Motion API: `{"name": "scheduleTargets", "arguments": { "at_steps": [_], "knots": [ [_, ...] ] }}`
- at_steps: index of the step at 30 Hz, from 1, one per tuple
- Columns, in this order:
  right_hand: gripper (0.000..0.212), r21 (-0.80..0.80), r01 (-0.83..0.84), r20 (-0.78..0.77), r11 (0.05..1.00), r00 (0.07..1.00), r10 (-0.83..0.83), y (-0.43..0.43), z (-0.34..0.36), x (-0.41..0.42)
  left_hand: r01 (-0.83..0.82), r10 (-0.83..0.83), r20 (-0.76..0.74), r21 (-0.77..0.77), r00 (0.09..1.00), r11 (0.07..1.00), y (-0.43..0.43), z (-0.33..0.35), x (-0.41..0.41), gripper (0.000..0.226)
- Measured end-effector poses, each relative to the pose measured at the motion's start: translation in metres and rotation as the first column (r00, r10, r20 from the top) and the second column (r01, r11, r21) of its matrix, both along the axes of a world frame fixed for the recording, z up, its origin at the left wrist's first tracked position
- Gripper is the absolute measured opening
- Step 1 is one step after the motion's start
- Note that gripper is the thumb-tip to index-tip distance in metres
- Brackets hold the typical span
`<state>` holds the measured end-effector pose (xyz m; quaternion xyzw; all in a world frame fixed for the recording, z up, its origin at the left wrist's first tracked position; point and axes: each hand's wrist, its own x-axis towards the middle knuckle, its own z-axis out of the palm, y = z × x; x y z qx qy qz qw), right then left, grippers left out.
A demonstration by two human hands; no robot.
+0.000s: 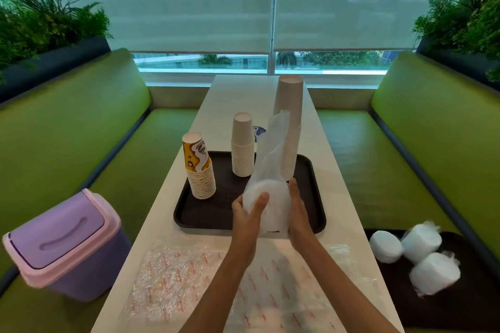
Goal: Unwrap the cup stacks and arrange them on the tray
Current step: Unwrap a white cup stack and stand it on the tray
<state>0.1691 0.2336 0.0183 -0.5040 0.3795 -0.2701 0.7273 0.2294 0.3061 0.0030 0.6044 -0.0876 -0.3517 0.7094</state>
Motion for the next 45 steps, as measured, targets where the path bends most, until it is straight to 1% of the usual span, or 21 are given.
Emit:
{"name": "scheduleTargets", "arguments": {
  "at_steps": [3, 5, 7, 9, 11, 13, 16, 18, 22, 23, 25, 28, 29, 30, 32, 34, 36, 38, 41, 42, 45],
  "knots": [
    [0.079, 0.028, 0.017, 0.035, 0.999, 0.999, -0.018, 0.020, -0.011, 0.006, -0.226, 0.224, -0.049, -0.024, 0.973, 0.974, -0.015, 0.003, -0.010, 0.060],
    [0.090, 0.035, 0.056, 0.063, 0.998, 0.996, -0.058, 0.026, -0.015, 0.005, -0.240, 0.241, 0.023, -0.041, 0.970, 0.970, -0.019, 0.010, -0.016, 0.060],
    [0.088, 0.006, 0.095, 0.088, 0.995, 0.992, -0.095, 0.016, -0.015, -0.003, -0.095, 0.098, 0.057, -0.049, 0.994, 0.994, -0.016, 0.014, -0.014, 0.060],
    [0.079, -0.048, 0.072, 0.104, 0.996, 0.992, -0.067, -0.001, -0.013, -0.012, 0.070, -0.068, 0.055, -0.034, 0.996, 0.997, -0.007, 0.017, -0.002, 0.072],
    [0.070, -0.112, -0.010, 0.085, 0.994, 0.996, 0.020, -0.016, -0.009, -0.022, 0.192, -0.191, 0.088, 0.004, 0.978, 0.981, 0.001, 0.020, 0.013, 0.088],
    [0.061, -0.170, -0.112, 0.065, 0.979, 0.990, 0.124, -0.024, -0.004, -0.027, 0.305, -0.308, 0.124, 0.045, 0.943, 0.951, 0.003, 0.027, 0.023, 0.087],
    [0.050, -0.212, -0.204, 0.056, 0.956, 0.974, 0.221, -0.030, -0.001, -0.029, 0.353, -0.360, 0.117, 0.078, 0.925, 0.932, 0.004, 0.037, 0.028, 0.083],
    [0.051, -0.223, -0.207, 0.069, 0.953, 0.971, 0.227, -0.029, 0.000, -0.026, 0.297, -0.299, 0.054, 0.038, 0.953, 0.954, 0.002, 0.035, 0.024, 0.082],
    [0.087, -0.232, -0.136, 0.051, 0.963, 0.987, 0.152, -0.001, -0.011, -0.014, -0.040, 0.040, -0.005, -0.042, 0.999, 0.998, -0.010, 0.024, -0.001, 0.055],
    [0.089, -0.256, -0.126, 0.034, 0.958, 0.990, 0.139, 0.008, -0.018, -0.013, -0.113, 0.113, 0.009, -0.039, 0.994, 0.993, -0.013, 0.021, -0.006, 0.054],
    [0.079, -0.259, -0.182, 0.011, 0.949, 0.981, 0.191, 0.023, -0.025, -0.015, -0.187, 0.187, 0.057, -0.009, 0.981, 0.982, -0.015, 0.017, -0.007, 0.060],
    [0.078, -0.279, -0.377, -0.028, 0.883, 0.922, 0.385, 0.019, -0.033, -0.031, -0.204, 0.199, 0.111, 0.036, 0.974, 0.978, -0.008, 0.010, 0.002, 0.070],
    [0.069, -0.291, -0.396, -0.062, 0.871, 0.916, 0.396, 0.010, -0.033, -0.037, -0.186, 0.178, 0.128, 0.054, 0.976, 0.981, -0.003, 0.008, 0.006, 0.071],
    [0.056, -0.305, -0.356, -0.060, 0.883, 0.933, 0.355, -0.003, -0.033, -0.040, -0.146, 0.135, 0.141, 0.068, 0.981, 0.987, 0.003, 0.006, 0.009, 0.071],
    [0.039, -0.256, -0.159, -0.024, 0.954, 0.987, 0.158, -0.029, -0.021, -0.038, 0.010, -0.024, 0.170, 0.085, 0.985, 0.996, 0.012, 0.005, 0.011, 0.065],
    [0.039, -0.178, -0.064, 0.004, 0.982, 0.998, 0.066, -0.043, 0.001, -0.029, 0.155, -0.177, 0.190, 0.124, 0.966, 0.980, 0.017, 0.005, 0.006, 0.059],
    [0.042, -0.118, -0.104, 0.047, 0.987, 0.993, 0.110, -0.041, 0.017, -0.017, 0.193, -0.214, 0.197, 0.122, 0.957, 0.974, 0.016, 0.003, -0.002, 0.056],
    [0.058, -0.066, -0.145, 0.046, 0.987, 0.988, 0.148, -0.029, 0.020, -0.010, 0.119, -0.136, 0.204, 0.095, 0.970, 0.988, 0.012, 0.002, -0.009, 0.052],
    [0.047, -0.057, -0.082, 0.023, 0.995, 0.996, 0.084, -0.002, 0.010, -0.007, -0.042, 0.034, 0.177, 0.042, 0.984, 0.998, 0.005, 0.003, -0.012, 0.047],
    [0.050, -0.034, -0.067, -0.003, 0.997, 0.998, 0.067, 0.006, 0.005, -0.007, -0.081, 0.076, 0.161, 0.023, 0.984, 0.996, 0.003, 0.004, -0.012, 0.048],
    [0.067, 0.093, -0.176, -0.005, 0.980, 0.984, 0.178, 0.033, -0.012, -0.006, -0.176, 0.164, 0.180, 0.052, 0.970, 0.983, 0.001, 0.005, -0.010, 0.057]
  ]
}}
